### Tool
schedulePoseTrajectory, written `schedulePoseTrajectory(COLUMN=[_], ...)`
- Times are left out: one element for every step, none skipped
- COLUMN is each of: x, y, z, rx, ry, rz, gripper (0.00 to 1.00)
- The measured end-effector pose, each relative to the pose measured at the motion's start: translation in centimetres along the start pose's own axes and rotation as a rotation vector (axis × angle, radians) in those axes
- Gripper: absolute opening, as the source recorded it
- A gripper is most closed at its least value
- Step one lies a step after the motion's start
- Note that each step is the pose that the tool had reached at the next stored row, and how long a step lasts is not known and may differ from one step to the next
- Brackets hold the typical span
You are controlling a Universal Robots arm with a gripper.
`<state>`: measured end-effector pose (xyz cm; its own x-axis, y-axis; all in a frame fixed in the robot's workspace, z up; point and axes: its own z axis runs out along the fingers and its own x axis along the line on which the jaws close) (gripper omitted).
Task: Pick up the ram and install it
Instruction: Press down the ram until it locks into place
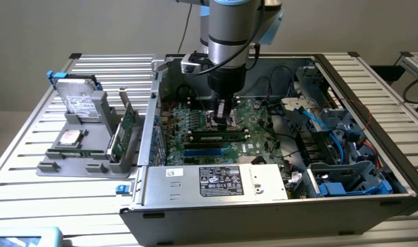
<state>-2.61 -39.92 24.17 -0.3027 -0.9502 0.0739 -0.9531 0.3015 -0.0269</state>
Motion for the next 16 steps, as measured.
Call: schedulePoseTrajectory(x=[0.00, 0.00, 0.00, 0.00, 0.00, 0.00, 0.00, 0.00, 0.00, 0.00, 0.00, 0.00, 0.00, 0.00, 0.00, 0.00], y=[0.00, 0.00, 0.00, 0.00, 0.00, 0.00, 0.00, 0.00, 0.00, 0.00, 0.00, 0.00, 0.00, 0.00, 0.00, 0.01], z=[0.00, 0.00, 0.00, 0.00, 0.00, 0.00, 0.00, 0.00, 0.00, 0.00, 0.01, 0.01, 0.00, 0.00, 0.01, 0.00], rx=[-0.0002, -0.0005, -0.0007, -0.0006, -0.0005, -0.0003, -0.0001, 0.0001, 0.0004, 0.0010, 0.0016, 0.0022, 0.0028, 0.0034, 0.0045, 0.0067], ry=[0.0001, 0.0003, 0.0004, 0.0004, 0.0004, 0.0003, 0.0003, 0.0003, 0.0001, -0.0001, -0.0004, -0.0006, -0.0006, -0.0008, -0.0013, -0.0020], rz=[0.012, 0.024, 0.036, 0.048, 0.059, 0.071, 0.082, 0.093, 0.104, 0.116, 0.127, 0.138, 0.149, 0.160, 0.171, 0.182], gripper=[0.11, 0.11, 0.11, 0.11, 0.11, 0.11, 0.11, 0.11, 0.11, 0.11, 0.11, 0.11, 0.11, 0.11, 0.11, 0.11])
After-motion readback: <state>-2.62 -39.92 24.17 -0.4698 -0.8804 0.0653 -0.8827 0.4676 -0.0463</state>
